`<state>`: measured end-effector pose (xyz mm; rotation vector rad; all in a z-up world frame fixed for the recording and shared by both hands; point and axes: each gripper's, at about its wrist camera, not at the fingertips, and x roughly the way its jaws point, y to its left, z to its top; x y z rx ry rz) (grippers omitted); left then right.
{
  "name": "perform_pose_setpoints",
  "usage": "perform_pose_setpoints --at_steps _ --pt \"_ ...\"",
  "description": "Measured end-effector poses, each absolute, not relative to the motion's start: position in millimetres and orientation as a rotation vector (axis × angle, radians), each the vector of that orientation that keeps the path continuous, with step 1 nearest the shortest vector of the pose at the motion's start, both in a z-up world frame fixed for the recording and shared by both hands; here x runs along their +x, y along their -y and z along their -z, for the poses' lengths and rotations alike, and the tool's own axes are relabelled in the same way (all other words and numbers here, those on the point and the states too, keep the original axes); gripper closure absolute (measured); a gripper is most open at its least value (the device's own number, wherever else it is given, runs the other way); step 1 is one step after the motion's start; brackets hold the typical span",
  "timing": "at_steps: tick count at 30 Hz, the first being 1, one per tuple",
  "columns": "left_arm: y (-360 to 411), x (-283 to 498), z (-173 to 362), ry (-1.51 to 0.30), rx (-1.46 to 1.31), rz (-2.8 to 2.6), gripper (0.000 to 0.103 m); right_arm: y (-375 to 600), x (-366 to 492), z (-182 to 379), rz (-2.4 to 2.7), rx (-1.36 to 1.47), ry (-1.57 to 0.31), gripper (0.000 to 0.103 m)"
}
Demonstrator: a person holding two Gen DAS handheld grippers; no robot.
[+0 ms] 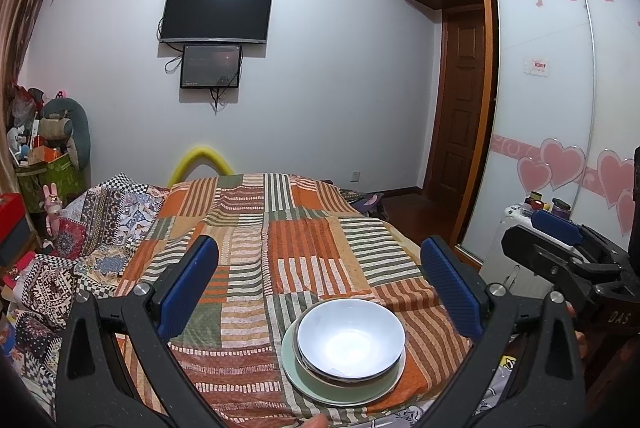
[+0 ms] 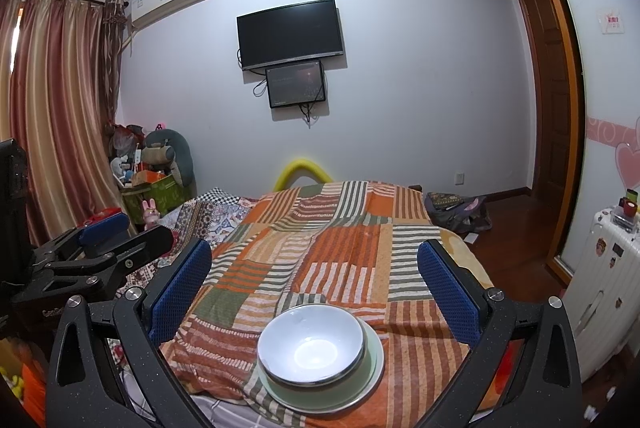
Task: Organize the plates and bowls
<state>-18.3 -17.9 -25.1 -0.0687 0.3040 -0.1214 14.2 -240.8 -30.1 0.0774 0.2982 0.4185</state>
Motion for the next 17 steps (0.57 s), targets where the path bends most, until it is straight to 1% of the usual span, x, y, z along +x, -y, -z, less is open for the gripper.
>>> perform_pose_setpoints --at_steps 17 --pt "21.3 -19.3 26.6 -0.299 -0.051 0.137 0.0 241.0 17.5 31.6 -0.415 0.084 -0.317 0.0"
